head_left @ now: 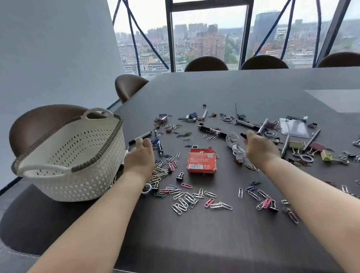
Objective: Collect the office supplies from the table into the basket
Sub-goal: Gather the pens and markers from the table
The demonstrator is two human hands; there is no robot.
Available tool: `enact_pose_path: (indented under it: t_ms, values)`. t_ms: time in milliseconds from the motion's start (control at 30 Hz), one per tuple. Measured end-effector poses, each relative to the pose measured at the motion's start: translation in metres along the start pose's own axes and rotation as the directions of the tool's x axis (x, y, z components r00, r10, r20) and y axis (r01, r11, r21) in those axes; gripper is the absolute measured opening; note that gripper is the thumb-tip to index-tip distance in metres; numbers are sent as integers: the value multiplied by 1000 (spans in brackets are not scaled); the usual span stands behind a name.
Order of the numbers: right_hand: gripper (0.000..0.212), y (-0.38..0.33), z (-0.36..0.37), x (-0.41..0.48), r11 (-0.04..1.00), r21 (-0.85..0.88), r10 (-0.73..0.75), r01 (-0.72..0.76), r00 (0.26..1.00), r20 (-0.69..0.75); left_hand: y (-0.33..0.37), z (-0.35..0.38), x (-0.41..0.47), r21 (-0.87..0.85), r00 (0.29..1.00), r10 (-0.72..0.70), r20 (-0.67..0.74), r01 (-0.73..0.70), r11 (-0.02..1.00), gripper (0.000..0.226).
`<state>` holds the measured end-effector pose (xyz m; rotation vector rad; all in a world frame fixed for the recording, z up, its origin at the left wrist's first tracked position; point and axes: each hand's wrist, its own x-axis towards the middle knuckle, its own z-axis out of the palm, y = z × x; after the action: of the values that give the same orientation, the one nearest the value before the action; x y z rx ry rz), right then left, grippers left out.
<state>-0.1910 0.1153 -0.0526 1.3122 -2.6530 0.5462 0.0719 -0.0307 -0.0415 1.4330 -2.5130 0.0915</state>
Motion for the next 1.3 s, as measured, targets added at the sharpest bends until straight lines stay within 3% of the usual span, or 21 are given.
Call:
enact_pose_path:
  t_ms: [133, 300, 400, 500, 667, 800, 933, 1067, 1167, 1300]
  values:
    - [20, 8, -9, -33, 999, 26, -42, 44, 997, -68, 10, -8, -12, -135, 999, 43, -26, -46, 990, 22]
    - [20, 17, -15, -44, 998, 51, -36, 43, 992, -119, 20, -7, 17, -237, 992, -111, 61, 122, 964, 46]
    - [17, 18, -13, -36, 998, 53, -32, 38, 994, -107, 25, 6, 44, -113, 965, -187, 186, 210, 971, 55]
    - [17, 3, -13, -21, 995, 58, -73, 80, 991, -111, 23, 28, 66, -6, 928, -233, 290, 246, 969, 43]
    - [23, -55, -9, 3, 977, 71, -196, 203, 976, -96, 25, 20, 60, -33, 930, -263, 259, 280, 959, 35]
    - [24, -101, 8, 10, 946, 58, -312, 318, 946, -85, 7, 19, 44, -36, 952, -214, 220, 227, 973, 36]
    - [24, -129, 24, 13, 928, 119, -351, 353, 936, -39, -13, 16, 25, 104, 972, -210, 102, 199, 974, 43]
    - [22, -141, 33, 15, 918, 179, -359, 353, 933, 0, -21, 23, 8, 206, 945, -277, 173, 241, 949, 46]
    - [23, -141, 36, 14, 912, 186, -373, 365, 928, 10, -29, 23, 3, 107, 926, -318, 202, 302, 947, 40]
    - [23, -120, 32, 13, 924, 183, -342, 335, 940, 9, -39, 17, 0, 34, 949, -283, 139, 281, 959, 38]
